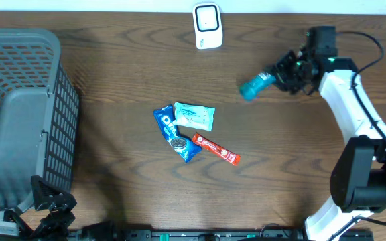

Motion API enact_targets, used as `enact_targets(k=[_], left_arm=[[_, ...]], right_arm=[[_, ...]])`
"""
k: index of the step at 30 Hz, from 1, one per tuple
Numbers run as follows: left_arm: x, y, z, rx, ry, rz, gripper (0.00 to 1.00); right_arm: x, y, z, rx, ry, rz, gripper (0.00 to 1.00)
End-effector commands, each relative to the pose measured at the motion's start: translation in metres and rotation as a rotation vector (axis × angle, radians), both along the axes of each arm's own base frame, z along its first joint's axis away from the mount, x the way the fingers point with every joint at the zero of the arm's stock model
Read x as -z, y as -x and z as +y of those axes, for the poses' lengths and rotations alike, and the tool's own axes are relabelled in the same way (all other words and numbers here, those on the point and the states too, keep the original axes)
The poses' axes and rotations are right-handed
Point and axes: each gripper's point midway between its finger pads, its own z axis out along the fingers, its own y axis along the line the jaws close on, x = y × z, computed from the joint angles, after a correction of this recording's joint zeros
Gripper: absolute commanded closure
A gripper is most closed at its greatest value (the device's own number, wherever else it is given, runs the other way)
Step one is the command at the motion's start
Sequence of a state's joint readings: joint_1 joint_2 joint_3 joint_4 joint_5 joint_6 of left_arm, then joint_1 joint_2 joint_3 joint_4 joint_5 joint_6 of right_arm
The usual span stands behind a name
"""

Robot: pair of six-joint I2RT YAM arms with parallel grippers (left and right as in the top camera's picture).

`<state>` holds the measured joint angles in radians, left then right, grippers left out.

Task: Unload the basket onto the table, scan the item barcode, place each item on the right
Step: 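Lift the bottle and hold its label under the white scanner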

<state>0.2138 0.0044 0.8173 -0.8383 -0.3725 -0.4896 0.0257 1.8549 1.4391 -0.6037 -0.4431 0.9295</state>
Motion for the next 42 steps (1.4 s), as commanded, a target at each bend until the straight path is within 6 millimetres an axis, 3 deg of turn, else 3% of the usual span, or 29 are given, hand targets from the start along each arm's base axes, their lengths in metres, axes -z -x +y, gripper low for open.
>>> enact_targets(k=[1,5,8,14,23,32,42], left_arm=[[0.000,0.000,0.000,0.000,-0.014,0.011,0.02],[0.000,0.000,0.000,0.000,-0.014,0.011,0.02],[0.000,0.000,0.000,0.000,-0.014,0.011,0.02],[0.000,0.000,0.000,0.000,-0.014,0.011,0.02],[0.000,0.000,0.000,0.000,-0.014,0.011,0.02],[0.000,0.000,0.000,0.000,-0.014,0.011,0.02],[0.000,0.000,0.000,0.000,-0.014,0.011,0.02]], right_arm=[[-0.031,-0.014,0.040,-0.086,-0.090,-0.114,0.92],[-0.061,-0.037,0.068,-0.143,-0.107,-0.305,0.94],[-0.086,-0.055,0.084,-0.140,-0.113,-0.445,0.90],[-0.104,-0.083,0.104,-0.079,-0.170,-0.586,0.87],[-0.089,-0.127,0.125,-0.039,-0.425,-0.765,0.91],[-0.043,-0.158,0.125,0.054,-0.509,-0.745,0.89],[-0.045,-0.194,0.129,0.089,-0.549,-0.773,0.91]])
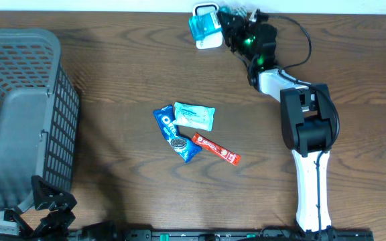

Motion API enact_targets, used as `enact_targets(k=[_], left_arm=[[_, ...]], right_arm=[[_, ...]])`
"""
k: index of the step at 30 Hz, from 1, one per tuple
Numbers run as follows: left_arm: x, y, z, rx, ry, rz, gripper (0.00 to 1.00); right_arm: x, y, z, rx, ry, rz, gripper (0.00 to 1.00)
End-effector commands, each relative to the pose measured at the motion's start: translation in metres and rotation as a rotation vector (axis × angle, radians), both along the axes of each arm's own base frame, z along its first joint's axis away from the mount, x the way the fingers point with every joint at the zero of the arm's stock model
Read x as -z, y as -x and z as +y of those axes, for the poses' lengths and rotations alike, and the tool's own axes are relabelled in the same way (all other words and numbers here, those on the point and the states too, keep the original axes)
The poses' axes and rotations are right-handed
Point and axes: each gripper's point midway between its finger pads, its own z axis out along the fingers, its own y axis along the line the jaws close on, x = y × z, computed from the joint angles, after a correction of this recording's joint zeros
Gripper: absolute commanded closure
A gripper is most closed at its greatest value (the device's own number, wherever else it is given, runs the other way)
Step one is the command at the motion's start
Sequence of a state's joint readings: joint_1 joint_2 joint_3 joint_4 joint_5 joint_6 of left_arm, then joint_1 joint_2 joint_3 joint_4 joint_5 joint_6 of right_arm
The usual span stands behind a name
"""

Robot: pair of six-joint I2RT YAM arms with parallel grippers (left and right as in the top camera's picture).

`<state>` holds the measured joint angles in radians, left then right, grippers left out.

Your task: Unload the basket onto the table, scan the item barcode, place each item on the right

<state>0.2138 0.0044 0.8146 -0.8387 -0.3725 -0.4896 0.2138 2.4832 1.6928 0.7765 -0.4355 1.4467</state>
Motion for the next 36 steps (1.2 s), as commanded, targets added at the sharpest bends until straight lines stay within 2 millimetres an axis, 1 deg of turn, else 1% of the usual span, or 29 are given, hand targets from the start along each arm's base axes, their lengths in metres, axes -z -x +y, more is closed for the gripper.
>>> enact_targets(k=[1,3,7,12,16,17,18,20,21,23,27,30,32,34,35,36], left_arm=[[-0.001,0.001,0.000,0.000,-0.015,0.008,0.02],[-0.001,0.001,0.000,0.000,-0.015,0.008,0.02],[-0.001,0.001,0.000,0.000,-0.015,0.008,0.02],[-0.001,0.001,0.000,0.000,-0.015,0.008,0.02],[-0.001,0.001,0.000,0.000,-0.015,0.008,0.02],[-0.001,0.001,0.000,0.000,-0.015,0.008,0.02],[-0.001,0.001,0.000,0.000,-0.015,0.008,0.02],[-0.001,0.001,0.000,0.000,-0.015,0.008,0.02],[-0.001,0.001,0.000,0.000,-0.015,0.008,0.02],[-0.001,0.001,0.000,0.000,-0.015,0.008,0.02],[-0.001,0.001,0.000,0.000,-0.015,0.008,0.02],[-0.001,0.001,0.000,0.000,-0.015,0.008,0.02],[-0.001,0.001,0.000,0.000,-0.015,0.008,0.02],[-0.001,0.001,0.000,0.000,-0.015,0.008,0.02],[-0.001,0.001,0.000,0.000,-0.015,0.008,0.02],[-0.001,0.001,0.000,0.000,-0.015,0.008,0.02]], right_arm=[[-0.032,-0.013,0.002,0.016,-0.054,-0.061,0.91],[-0.023,-0.014,0.006,0.018,-0.063,-0.007,0.88],[-0.008,-0.013,0.014,0.018,-0.058,0.061,0.87],[-0.008,-0.010,0.021,0.010,-0.058,0.063,0.87],[-0.018,-0.007,0.026,-0.027,-0.064,0.017,0.89],[-0.027,-0.005,0.027,-0.045,-0.064,-0.026,0.89],[-0.040,-0.003,0.026,-0.065,-0.066,-0.089,0.91],[-0.057,0.002,0.022,-0.101,-0.077,-0.166,0.93],[-0.064,0.004,0.020,-0.116,-0.078,-0.189,0.94],[-0.069,0.005,0.012,-0.139,-0.071,-0.192,0.95],[-0.064,0.002,-0.009,-0.154,-0.008,-0.104,0.98],[-0.067,0.004,-0.031,-0.129,0.103,-0.034,0.99],[-0.077,0.008,-0.046,-0.104,0.178,-0.004,0.98],[-0.100,0.018,-0.065,-0.074,0.249,0.007,0.98],[-0.115,0.026,-0.076,-0.060,0.278,0.012,0.98],[-0.125,0.034,-0.085,-0.050,0.302,0.029,0.96]])
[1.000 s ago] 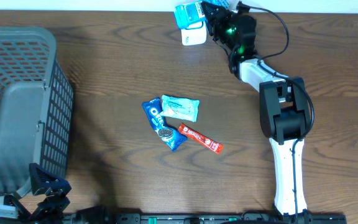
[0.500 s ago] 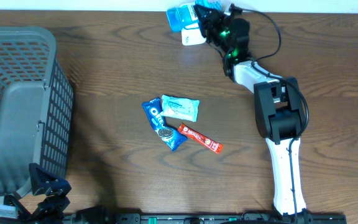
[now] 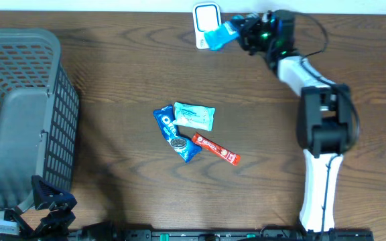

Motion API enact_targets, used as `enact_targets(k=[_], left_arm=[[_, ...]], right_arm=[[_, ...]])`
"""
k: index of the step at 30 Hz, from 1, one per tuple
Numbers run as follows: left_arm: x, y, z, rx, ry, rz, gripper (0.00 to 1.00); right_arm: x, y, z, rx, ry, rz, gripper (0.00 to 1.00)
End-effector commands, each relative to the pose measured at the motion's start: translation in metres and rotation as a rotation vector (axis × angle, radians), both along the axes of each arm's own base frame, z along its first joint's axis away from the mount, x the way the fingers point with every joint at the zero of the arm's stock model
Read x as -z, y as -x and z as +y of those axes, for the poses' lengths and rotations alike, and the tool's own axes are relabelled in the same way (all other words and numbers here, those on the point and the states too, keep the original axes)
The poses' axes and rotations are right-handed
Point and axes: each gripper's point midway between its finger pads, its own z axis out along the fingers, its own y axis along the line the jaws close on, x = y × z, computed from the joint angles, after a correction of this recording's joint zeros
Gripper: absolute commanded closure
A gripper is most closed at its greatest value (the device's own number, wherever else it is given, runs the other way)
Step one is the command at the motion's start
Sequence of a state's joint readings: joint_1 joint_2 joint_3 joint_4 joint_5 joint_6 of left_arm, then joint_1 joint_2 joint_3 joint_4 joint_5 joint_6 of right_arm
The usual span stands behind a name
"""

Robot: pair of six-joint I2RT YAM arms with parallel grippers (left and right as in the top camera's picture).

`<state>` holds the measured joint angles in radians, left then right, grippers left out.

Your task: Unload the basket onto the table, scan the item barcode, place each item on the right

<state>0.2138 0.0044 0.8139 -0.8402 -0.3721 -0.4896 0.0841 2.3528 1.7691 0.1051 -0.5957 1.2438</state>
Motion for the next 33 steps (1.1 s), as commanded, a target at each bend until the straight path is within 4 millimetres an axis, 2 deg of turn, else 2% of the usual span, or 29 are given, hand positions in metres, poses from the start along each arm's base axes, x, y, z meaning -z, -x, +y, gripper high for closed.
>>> enact_targets(k=[1,3,5,9,12,16,17,21,23,25,27,30,33], left_arm=[[-0.001,0.001,0.000,0.000,-0.015,0.006,0.02],[-0.001,0.001,0.000,0.000,-0.015,0.006,0.02],[-0.001,0.001,0.000,0.000,-0.015,0.006,0.02],[-0.001,0.001,0.000,0.000,-0.015,0.006,0.02],[-0.001,0.001,0.000,0.000,-0.015,0.006,0.02],[-0.001,0.001,0.000,0.000,-0.016,0.006,0.02],[-0.001,0.001,0.000,0.000,-0.015,0.006,0.02],[-0.001,0.001,0.000,0.000,-0.015,0.006,0.02],[-0.001,0.001,0.000,0.000,-0.015,0.006,0.02],[-0.001,0.001,0.000,0.000,-0.015,0.006,0.02],[-0.001,0.001,0.000,0.000,-0.015,0.006,0.02],[-0.001,0.001,0.000,0.000,-0.015,0.006,0.02],[-0.001,0.001,0.000,0.000,-0.016,0.006,0.02]], right_arm=[[-0.158,0.024,-0.031,-0.021,0.126,-0.297,0.96],[-0.169,0.047,-0.057,-0.001,0.177,-0.229,0.94],[-0.164,0.072,-0.091,0.067,0.241,-0.102,0.94],[-0.137,0.132,-0.184,0.300,0.416,0.205,0.94],[-0.115,0.190,-0.255,0.460,0.535,0.443,0.94],[-0.095,0.252,-0.332,0.665,0.694,0.694,0.96],[-0.093,0.274,-0.365,0.766,0.787,0.764,0.95],[-0.109,0.318,-0.432,1.042,1.000,0.878,0.95],[-0.121,0.336,-0.462,1.174,1.114,0.913,0.95],[-0.120,0.339,-0.476,1.222,1.131,0.920,0.98],[-0.116,0.340,-0.490,1.267,1.147,0.925,0.99],[-0.105,0.348,-0.520,1.357,1.271,0.997,0.99],[-0.086,0.349,-0.531,1.361,1.308,1.048,0.96]])
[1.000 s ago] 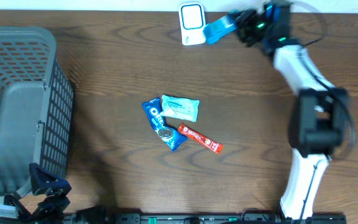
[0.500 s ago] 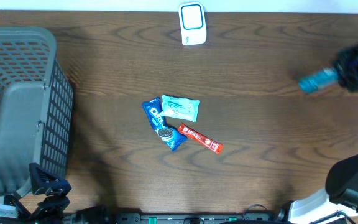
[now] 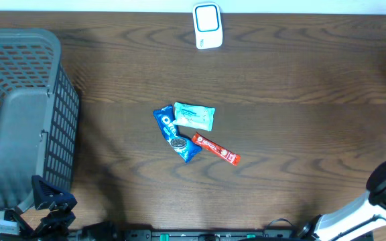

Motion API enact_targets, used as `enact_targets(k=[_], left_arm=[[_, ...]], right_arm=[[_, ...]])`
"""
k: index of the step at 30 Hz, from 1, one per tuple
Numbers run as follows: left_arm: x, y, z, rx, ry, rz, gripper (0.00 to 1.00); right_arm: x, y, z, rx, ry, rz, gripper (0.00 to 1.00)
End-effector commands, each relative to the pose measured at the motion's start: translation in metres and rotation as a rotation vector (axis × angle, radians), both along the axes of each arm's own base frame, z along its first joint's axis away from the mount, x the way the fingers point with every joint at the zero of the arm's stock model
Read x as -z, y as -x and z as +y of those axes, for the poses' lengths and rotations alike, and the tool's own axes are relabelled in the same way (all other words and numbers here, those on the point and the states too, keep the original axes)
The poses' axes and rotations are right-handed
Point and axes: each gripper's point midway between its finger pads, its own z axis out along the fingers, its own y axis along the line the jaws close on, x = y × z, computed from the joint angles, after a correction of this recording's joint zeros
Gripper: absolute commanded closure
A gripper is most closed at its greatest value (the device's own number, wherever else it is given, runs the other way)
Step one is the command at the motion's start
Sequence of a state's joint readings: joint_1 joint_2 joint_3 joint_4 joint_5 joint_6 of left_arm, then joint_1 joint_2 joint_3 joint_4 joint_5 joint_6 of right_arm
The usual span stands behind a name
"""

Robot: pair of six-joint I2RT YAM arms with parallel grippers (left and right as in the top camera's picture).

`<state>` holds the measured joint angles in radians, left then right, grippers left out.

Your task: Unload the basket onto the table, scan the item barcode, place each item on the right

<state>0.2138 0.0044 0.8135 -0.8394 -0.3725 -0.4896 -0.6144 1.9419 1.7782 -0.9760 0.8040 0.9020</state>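
The white barcode scanner (image 3: 207,25) stands at the table's far edge, its face bare. On the middle of the table lie a blue Oreo pack (image 3: 175,134), a light teal packet (image 3: 194,116) and a red stick packet (image 3: 216,148), touching one another. Of my right arm only a dark link shows at the bottom right corner; its gripper and whatever it holds are out of view. My left gripper (image 3: 51,205) sits low at the bottom left edge, its jaws too dark to read.
A large grey wire basket (image 3: 19,114) fills the left side of the table, its rim near the left gripper. The brown wooden tabletop (image 3: 300,100) spreads to the right of the packets.
My right gripper was beside the scanner with a teal item held to it; now the gripper and the teal item are out of the overhead view, only the arm's base showing at bottom right.
My right gripper first held a teal item over the right side of the table. Then it held the item against the scanner, and a moment later just right of it. Now both have left the view. The three packets and the left arm stayed put.
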Motion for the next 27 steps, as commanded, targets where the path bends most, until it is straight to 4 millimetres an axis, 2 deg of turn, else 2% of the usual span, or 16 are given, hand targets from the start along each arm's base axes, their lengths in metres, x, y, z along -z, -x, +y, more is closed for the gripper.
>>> enact_targets(k=[1,5,7,8,18,21,23,27], left_arm=[[-0.001,0.001,0.000,0.000,-0.015,0.006,0.02],[-0.001,0.001,0.000,0.000,-0.015,0.006,0.02],[-0.001,0.001,0.000,0.000,-0.015,0.007,0.02],[-0.001,0.001,0.000,0.000,-0.015,0.006,0.02],[-0.001,0.001,0.000,0.000,-0.015,0.006,0.02],[-0.001,0.001,0.000,0.000,-0.015,0.006,0.02],[-0.001,0.001,0.000,0.000,-0.015,0.006,0.02],[-0.001,0.001,0.000,0.000,-0.015,0.007,0.02]], right_arm=[[0.008,0.018,-0.025,0.101,0.118,0.137,0.95],[0.031,0.011,-0.036,0.124,0.123,0.123,0.92],[0.041,0.006,-0.042,0.138,0.135,0.098,0.84],[0.044,0.006,-0.044,0.149,0.140,0.085,0.84],[0.049,0.017,-0.053,0.216,0.151,0.042,0.83],[0.056,0.023,-0.054,0.221,0.121,0.044,0.83],[0.066,0.026,-0.053,0.218,0.090,0.039,0.82],[0.099,0.036,-0.044,0.210,0.025,0.065,0.83]])
